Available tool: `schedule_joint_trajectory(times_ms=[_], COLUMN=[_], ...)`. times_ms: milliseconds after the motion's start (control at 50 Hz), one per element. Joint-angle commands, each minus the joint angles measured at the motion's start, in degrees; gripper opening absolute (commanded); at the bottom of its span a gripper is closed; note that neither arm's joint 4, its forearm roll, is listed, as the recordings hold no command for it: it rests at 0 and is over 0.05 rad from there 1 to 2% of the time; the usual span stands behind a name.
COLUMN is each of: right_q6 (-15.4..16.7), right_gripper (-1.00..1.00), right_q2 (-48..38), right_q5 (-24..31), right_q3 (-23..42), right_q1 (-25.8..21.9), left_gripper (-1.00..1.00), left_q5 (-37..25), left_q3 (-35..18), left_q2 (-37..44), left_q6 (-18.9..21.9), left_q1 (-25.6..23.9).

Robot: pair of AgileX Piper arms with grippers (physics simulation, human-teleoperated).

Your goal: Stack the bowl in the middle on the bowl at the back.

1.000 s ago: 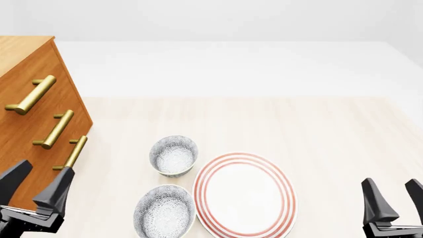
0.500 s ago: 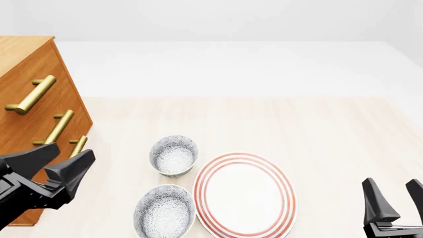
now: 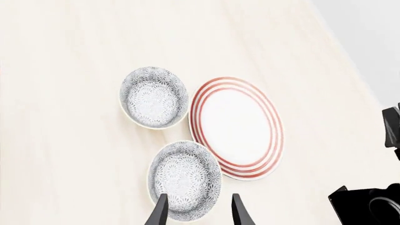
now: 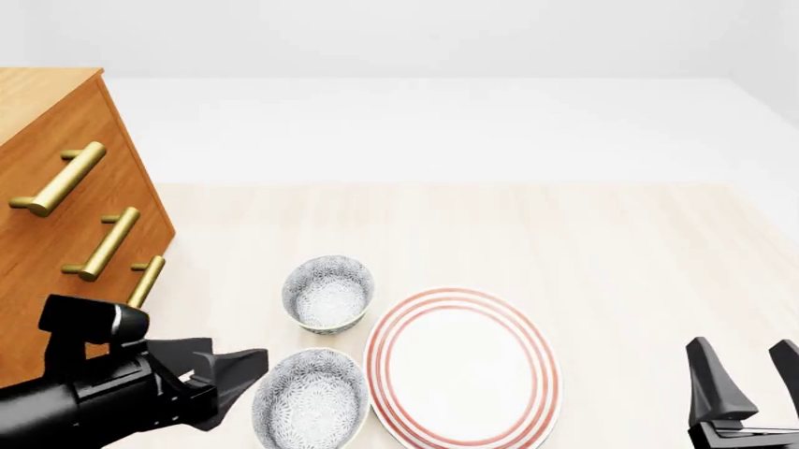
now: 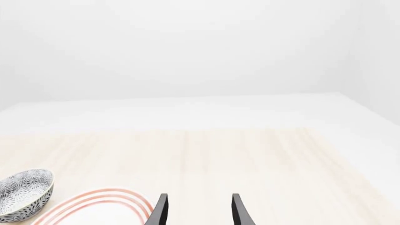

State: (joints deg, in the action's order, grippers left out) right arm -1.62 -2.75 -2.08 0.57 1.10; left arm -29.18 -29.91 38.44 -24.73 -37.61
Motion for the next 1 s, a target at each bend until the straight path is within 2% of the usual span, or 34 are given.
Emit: schedule_joint_trajectory(times_ms=[20,380,680,1000], right_q6=[-0.1,-0.6,-0.8,-0.8], right_gripper=[1.00,1.00,1.00,1.00], right_q2=[-0.8,-1.3,-1.3,-0.5], right_q5=[-0.7,-1.0,-0.8,-0.1], right_q3=[0.0,0.0,0.0,0.0], right_q1=[0.1,0.1,0.0,0.0], left_gripper=[1.00,1.00,1.00,1.00], left_q5=[2.3,11.3,13.8,22.1], left_q3=[2.9,6.8,8.6,12.6], left_q2=[5.2,13.6,16.1,21.2], left_q6=[-1.0,3.3,6.8,5.5], left_q1=[-2.6,1.9,5.9,6.3])
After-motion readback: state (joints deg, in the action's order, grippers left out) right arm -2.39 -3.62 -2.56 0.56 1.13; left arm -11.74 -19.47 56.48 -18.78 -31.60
